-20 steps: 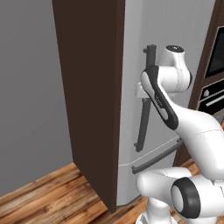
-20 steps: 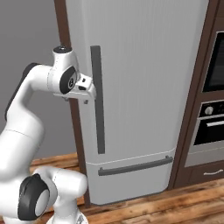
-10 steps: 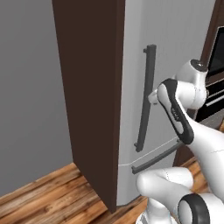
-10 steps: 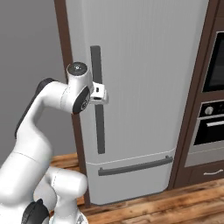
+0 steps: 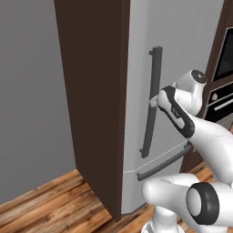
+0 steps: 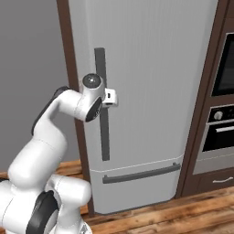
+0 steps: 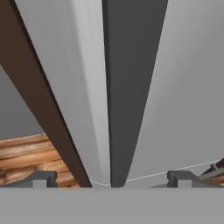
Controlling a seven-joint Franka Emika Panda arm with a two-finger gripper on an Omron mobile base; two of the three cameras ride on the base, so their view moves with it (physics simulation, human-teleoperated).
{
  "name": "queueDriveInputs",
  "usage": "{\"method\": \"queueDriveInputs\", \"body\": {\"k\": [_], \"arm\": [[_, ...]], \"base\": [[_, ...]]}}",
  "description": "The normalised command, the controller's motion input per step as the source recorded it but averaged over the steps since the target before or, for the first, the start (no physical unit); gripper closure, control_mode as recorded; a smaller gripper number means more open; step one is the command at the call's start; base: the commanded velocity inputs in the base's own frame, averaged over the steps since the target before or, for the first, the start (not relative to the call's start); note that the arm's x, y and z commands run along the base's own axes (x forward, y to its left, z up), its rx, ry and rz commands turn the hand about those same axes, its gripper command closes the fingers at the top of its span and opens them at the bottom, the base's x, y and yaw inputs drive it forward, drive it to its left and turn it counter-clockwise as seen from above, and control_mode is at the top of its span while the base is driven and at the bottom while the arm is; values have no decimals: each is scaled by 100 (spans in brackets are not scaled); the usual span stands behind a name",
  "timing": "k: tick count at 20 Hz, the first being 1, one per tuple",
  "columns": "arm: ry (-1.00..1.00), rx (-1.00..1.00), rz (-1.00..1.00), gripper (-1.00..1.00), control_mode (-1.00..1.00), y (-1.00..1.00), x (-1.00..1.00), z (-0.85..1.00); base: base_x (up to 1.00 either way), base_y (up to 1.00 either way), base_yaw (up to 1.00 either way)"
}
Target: Open the fridge, grab two sodas, and place both sodas inside the bowl with ice on the dining counter.
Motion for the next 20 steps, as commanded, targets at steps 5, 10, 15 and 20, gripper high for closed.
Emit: {"method": "queueDriveInputs", "body": {"k": [5,10,15,20], "arm": [[0,0,8,-100,-100,0,47,-1],[-1,0,8,-100,-100,0,38,-8],[-2,0,8,-100,-100,0,28,-9],[-1,0,8,-100,-100,0,34,-10]], "base": [[0,0,0],[0,0,0],[0,0,0],[0,0,0]]}}
